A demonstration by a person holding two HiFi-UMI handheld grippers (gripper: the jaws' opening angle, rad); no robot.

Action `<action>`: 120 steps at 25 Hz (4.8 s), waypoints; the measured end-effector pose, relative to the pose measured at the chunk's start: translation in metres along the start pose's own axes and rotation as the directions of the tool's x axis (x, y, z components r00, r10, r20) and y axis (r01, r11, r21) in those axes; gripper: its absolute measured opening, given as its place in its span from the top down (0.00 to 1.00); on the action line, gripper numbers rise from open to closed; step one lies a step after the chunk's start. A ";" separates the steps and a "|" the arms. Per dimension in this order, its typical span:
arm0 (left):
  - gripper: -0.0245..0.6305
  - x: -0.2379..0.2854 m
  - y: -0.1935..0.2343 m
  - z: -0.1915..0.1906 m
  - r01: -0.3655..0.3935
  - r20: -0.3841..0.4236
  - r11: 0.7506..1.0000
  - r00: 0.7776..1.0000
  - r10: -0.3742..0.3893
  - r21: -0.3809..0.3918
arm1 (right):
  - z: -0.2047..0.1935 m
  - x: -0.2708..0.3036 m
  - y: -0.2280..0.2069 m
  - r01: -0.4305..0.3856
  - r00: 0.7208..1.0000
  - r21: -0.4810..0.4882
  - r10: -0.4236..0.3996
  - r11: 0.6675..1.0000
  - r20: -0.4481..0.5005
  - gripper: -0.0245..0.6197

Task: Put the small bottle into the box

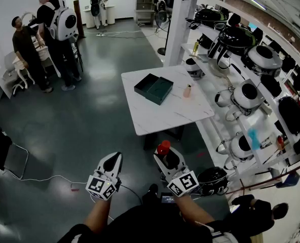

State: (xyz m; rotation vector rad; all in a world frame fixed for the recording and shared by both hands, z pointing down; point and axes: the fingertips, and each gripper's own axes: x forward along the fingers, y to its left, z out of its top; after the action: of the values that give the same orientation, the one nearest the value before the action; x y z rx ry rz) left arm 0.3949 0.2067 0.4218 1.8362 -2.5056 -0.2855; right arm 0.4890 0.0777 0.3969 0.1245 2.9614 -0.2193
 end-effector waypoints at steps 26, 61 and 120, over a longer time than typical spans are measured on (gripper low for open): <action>0.93 -0.120 -0.094 -0.008 -0.018 -0.039 0.999 0.999 0.017 -0.029 | 0.015 -0.136 0.067 0.084 0.996 0.033 -0.083 0.996 -0.030 0.60; 0.94 0.012 0.012 -0.002 -0.068 -0.018 0.997 0.998 0.068 -0.026 | -0.005 0.006 -0.061 0.000 0.999 0.109 0.006 0.994 -0.051 0.60; 0.94 0.479 0.511 0.014 0.455 -0.120 0.880 0.874 -0.470 -0.132 | -0.096 0.509 -0.329 0.503 0.863 0.135 -0.506 0.854 -0.019 0.60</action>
State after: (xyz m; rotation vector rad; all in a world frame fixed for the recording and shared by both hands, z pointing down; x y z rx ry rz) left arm -0.2355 -0.0971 0.4471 2.2984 -1.8871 -0.2616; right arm -0.0575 -0.1964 0.4473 -0.6474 2.8954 -0.4833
